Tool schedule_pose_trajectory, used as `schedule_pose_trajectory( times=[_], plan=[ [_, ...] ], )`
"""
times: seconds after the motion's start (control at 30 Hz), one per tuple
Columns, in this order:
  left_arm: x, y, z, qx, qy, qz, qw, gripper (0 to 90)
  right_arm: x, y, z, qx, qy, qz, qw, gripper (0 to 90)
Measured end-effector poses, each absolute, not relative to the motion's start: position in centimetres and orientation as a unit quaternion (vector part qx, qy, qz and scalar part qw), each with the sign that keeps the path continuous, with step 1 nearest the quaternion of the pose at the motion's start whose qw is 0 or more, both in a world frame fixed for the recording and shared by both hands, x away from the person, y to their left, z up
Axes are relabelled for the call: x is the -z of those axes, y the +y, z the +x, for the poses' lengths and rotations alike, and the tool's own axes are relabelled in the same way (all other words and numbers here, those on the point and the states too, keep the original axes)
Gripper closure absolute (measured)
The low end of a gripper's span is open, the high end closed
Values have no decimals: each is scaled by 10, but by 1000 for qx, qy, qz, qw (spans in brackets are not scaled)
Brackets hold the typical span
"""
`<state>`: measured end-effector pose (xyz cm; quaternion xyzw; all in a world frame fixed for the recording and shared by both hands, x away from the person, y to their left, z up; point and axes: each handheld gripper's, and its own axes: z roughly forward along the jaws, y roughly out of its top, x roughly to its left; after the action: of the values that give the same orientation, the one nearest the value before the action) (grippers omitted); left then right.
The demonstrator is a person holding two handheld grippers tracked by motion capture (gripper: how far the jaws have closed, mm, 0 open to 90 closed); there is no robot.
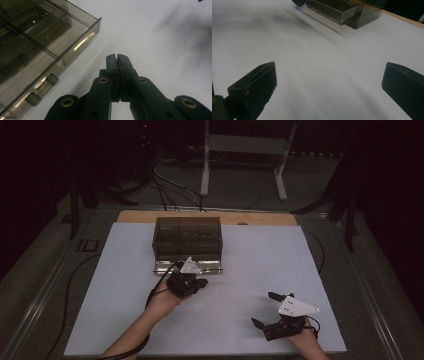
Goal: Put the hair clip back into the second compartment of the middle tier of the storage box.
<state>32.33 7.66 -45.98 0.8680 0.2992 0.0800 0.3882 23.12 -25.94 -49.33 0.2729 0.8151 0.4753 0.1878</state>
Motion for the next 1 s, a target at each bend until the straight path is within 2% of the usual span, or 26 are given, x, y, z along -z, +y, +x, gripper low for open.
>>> schedule_pose_trajectory(
  times=[1.0],
  plan=[
    [439, 103, 335, -104, 320, 854, 396, 892, 494, -259, 231, -474, 816, 273, 187, 4]
  ],
)
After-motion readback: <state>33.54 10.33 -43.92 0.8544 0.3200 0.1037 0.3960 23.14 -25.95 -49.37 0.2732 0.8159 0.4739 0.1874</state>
